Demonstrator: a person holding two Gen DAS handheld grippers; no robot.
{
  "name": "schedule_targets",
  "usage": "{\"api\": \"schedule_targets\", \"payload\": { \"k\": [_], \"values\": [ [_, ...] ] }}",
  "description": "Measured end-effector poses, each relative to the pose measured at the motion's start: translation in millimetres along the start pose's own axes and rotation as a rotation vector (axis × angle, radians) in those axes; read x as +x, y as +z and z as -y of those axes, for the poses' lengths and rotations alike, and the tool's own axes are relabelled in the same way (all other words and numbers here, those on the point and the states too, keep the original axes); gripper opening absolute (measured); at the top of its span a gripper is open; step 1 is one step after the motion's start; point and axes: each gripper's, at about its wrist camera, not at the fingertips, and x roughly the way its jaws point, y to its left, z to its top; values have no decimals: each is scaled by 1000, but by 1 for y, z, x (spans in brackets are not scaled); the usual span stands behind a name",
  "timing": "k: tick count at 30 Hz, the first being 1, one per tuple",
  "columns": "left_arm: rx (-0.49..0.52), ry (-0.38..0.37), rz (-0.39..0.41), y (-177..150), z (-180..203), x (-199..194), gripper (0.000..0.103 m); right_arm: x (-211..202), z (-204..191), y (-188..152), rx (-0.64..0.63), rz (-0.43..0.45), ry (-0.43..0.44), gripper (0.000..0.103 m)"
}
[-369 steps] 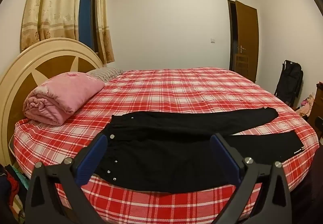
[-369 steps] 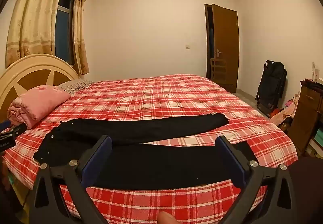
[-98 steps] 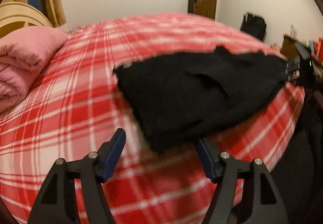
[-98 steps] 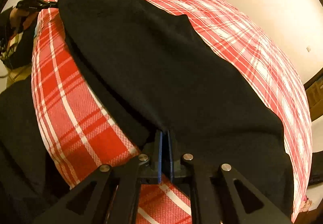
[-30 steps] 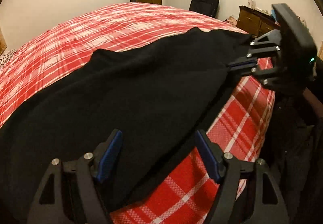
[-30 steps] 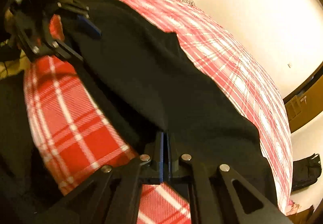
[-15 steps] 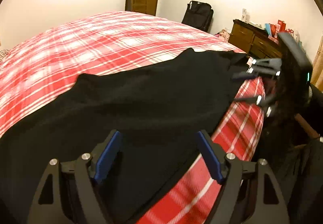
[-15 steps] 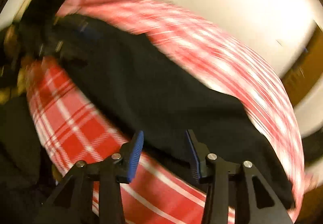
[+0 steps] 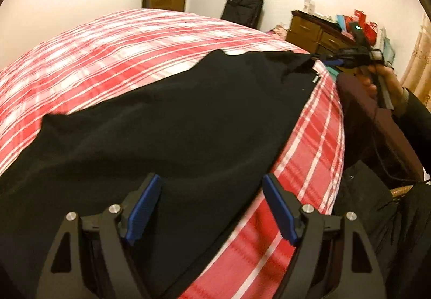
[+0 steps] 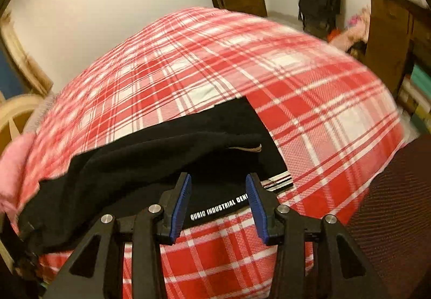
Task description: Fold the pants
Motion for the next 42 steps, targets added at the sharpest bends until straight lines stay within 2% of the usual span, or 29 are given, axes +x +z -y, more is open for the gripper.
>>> {"api": "schedule_targets", "payload": {
  "k": [5,8,9,10,11,12,13,15,21,24,28,31,32,33,34,35,36,37,42],
  "values": [
    [65,-15,-38,9,14,25,77,24,30,15,187,-11,63,44],
    [101,3,-35,9,18,27,77,30,40,20,265,-11,119,42],
    [106,5,-35,9,18,27,74,30,40,21,268,-12,124,23],
    [105,4,-35,10,16,27,69,33,41,24,264,-15,122,13],
    [103,2,-35,10,14,26,65,35,41,27,263,-16,112,8],
    [100,1,-34,11,12,26,53,37,39,29,258,-13,111,5],
    [96,-6,-35,12,11,25,36,36,36,31,243,-10,113,5],
    [71,-35,-38,15,6,24,13,31,28,33,208,11,107,3],
    [46,-94,-4,15,2,11,7,-9,25,29,155,101,125,2],
    [58,-132,-9,10,5,8,7,-14,39,12,157,74,92,1],
    [68,-145,-47,2,7,16,7,-3,68,-9,215,23,15,0],
    [71,-122,-39,2,8,15,11,-4,85,-14,245,40,-16,1],
    [70,-119,-30,4,9,14,11,-6,85,-13,249,48,3,1],
    [74,-119,-27,5,10,13,15,-8,84,-11,253,48,33,2],
    [84,-107,-21,7,13,11,26,-10,81,-9,248,52,37,6],
    [94,-90,-12,9,15,10,36,-12,76,-6,232,62,38,28],
    [108,-73,3,11,19,9,52,-13,72,-4,220,60,59,63],
    [126,-58,11,13,23,9,57,-13,69,-4,230,56,94,73],
    [229,-1,-33,20,44,34,57,-4,56,-6,251,39,169,73]
  ]
}}
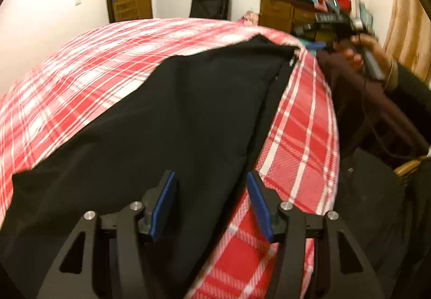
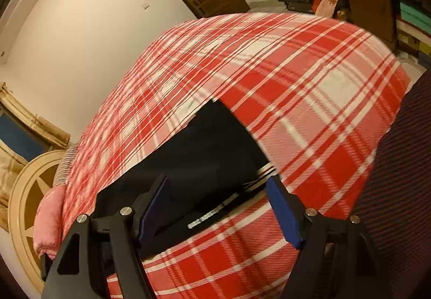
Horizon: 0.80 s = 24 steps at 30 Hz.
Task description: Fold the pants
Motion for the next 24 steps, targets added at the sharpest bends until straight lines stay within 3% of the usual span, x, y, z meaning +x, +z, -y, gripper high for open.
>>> {"api": "schedule_targets", "payload": {
  "k": [1,5,7,8,10,12,17,22,24],
  "values": [
    [23,9,-6,2,4,3,57,5,0,-1,8,-18,8,71],
    [77,50,-33,10,11,14,53,19,2,1,15,-38,-1,43],
    [63,48,-38,14,6,16,39,22,3,6,17,-23,-10,27],
    [51,38,-37,16,3,15,33,23,3,9,15,-21,-8,13],
    [10,1,-30,19,-4,10,14,23,-3,13,-12,-12,-9,11],
    [-30,-51,-17,20,-9,5,10,18,-12,15,-55,6,-11,8],
    [-53,-104,18,17,-5,-8,8,-12,-22,13,-106,75,9,8],
    [-14,-118,-36,3,5,5,10,6,14,4,-45,-10,-83,8],
    [-13,-115,-23,3,6,6,10,11,22,-1,-34,-29,-101,8]
  ]
}}
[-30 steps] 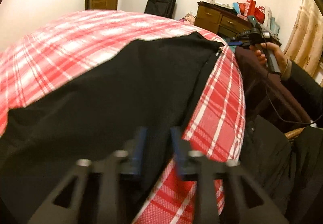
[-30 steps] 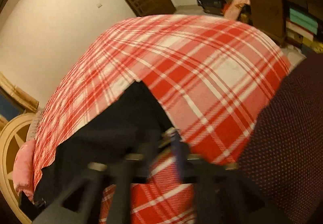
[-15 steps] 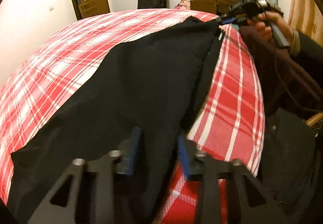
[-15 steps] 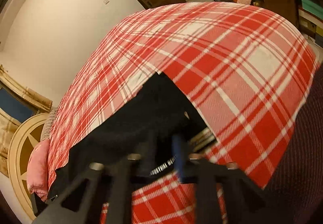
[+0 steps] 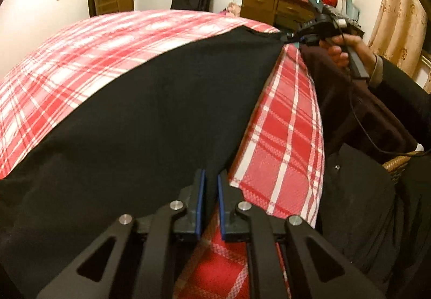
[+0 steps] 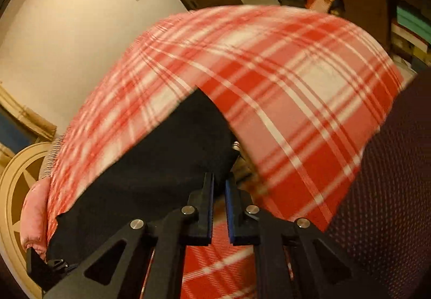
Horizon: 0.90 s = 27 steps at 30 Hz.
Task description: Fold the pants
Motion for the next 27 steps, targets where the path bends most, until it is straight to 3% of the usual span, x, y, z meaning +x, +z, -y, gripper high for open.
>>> {"api": "schedule_targets", "payload": {
  "k": [2,3,4,5,6,7,12,16,19,22,27],
  "values": [
    [-13,0,10,2,-2,-3,12,0,0,-1,-1,9,8,9],
    [-11,-4,11,3,-1,-5,13,-1,1,2,10,18,12,16],
    [-4,-7,12,3,0,-7,16,-3,1,4,15,30,-10,25],
    [7,-7,14,2,0,-9,19,-5,1,6,16,50,-30,46],
    [22,10,13,1,1,-13,27,-8,2,9,12,70,-31,54],
    [26,33,16,-1,0,-17,36,-11,2,11,12,82,-38,54],
    [-16,111,56,-13,-13,-37,52,-26,-4,17,-3,148,-110,54],
    [-42,208,70,-21,-25,-46,67,-26,-57,9,-190,117,24,54],
    [-65,250,49,-24,-31,-41,68,-3,-102,-3,-329,38,101,54],
    [-76,280,10,-29,-33,-34,69,29,-128,-10,-391,-37,112,54],
    [-136,298,4,-42,-45,-39,70,73,-128,-6,-374,-84,-3,54]
  ]
}}
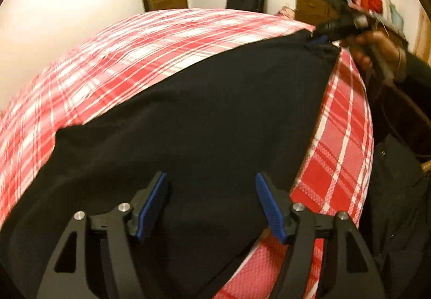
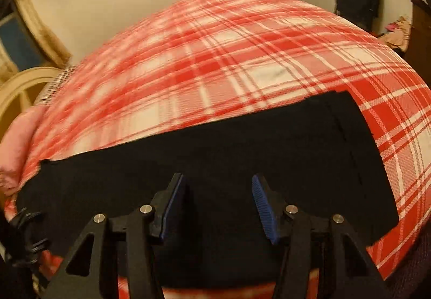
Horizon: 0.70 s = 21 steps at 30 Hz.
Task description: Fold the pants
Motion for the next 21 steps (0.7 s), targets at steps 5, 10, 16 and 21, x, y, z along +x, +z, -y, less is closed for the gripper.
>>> {"api": "schedule_targets", "payload": {
  "k": [5,10,16,21],
  "values": [
    [-52,54,50,-14,-19,-23,73,-10,-14,6,-23,11,16,54],
    [-130,143,60,-30,-45,-34,77,9,-39,-1,-108,-50,-28,54],
    [-256,256,64,-48,-78,-54,80,-4,-61,7,-120,-14,54,54],
    [-284,337,40,-68,-91,-60,80,-9,-150,8,-291,-37,209,54]
  ]
}}
